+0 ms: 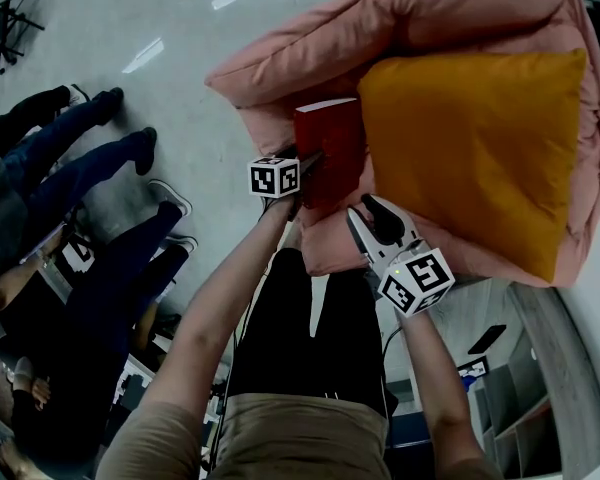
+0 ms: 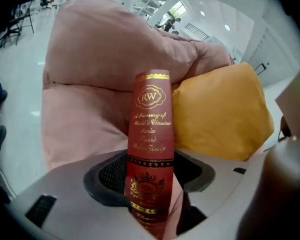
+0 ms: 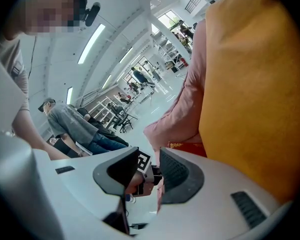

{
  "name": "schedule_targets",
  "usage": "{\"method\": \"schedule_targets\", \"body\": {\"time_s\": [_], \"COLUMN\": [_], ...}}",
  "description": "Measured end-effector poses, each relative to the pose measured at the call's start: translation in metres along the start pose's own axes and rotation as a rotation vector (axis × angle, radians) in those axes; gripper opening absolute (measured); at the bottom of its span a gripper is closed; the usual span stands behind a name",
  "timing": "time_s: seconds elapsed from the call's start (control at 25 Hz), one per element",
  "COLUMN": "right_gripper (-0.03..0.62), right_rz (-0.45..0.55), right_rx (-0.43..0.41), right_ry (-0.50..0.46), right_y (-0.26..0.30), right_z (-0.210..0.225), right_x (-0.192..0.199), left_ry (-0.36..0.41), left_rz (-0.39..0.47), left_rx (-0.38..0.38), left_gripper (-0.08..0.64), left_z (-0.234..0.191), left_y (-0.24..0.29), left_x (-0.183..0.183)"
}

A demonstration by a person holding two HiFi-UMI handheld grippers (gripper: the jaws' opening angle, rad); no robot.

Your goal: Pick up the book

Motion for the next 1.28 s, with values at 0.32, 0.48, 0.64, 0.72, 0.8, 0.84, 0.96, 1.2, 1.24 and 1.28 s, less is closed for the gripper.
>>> {"method": "schedule_targets", "body": {"time_s": [0.32,0.48,0.64,0.72,0.8,0.84,0.96,1.2,1.24,1.28], "right_gripper": [0.129,0.129,0.129,0.129,0.129,0.129,0.129,0.129,0.129,0.129], "right_rz": [-0.001,0.032,0.062,0.065,0.084,0.100,0.151,0.252,0.267,0.281], "right_rx": [0.025,0.026,0.026,0.037,0.042,0.039,0.018,-0.027,-0.034,-0.040], "right_ry": [-0.031,-0.097,-0.153,-0.179,-0.220,-0.243,-0.277,-0.279,-0.283,-0.287], "right_y": [-0.012,-0.030,-0.061,-0.079,-0.091,-0.096,-0.111,-0.149,-0.156,-0.163], "right_z": [-0.006,-0.031,-0.073,-0.096,-0.117,-0.128,-0.160,-0.217,-0.225,-0.233], "right_x": [-0.003,-0.033,-0.058,-0.064,-0.084,-0.098,-0.134,-0.178,-0.184,-0.189], "left_ry": [-0.016,-0.038,-0.040,-0.058,-0.066,-0.062,-0.030,0.010,0.011,0.014], "left_rz": [-0.058,0.008,0.063,0.091,0.150,0.184,0.266,0.401,0.424,0.447], "left_rx": [0.119,0.159,0.199,0.218,0.250,0.269,0.320,0.392,0.404,0.415], "left_gripper": [0.253,0.252,0.250,0.250,0.250,0.250,0.250,0.252,0.251,0.250], "left_z": [0.005,0.027,0.059,0.080,0.101,0.111,0.143,0.198,0.205,0.212], "left_y": [0.002,-0.041,-0.109,-0.151,-0.192,-0.211,-0.263,-0.347,-0.358,-0.368], "left_x": [0.003,-0.020,-0.026,-0.023,-0.042,-0.058,-0.093,-0.128,-0.133,-0.138]}}
Point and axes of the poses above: the fingertips, and each gripper's own axes: y forward along the fingers, z to its right, x out of its underside, the point moved 3 cm from there along -y, backward along the fingers, and after that the axes turned 11 degrees about y, right-handed, at the moved point
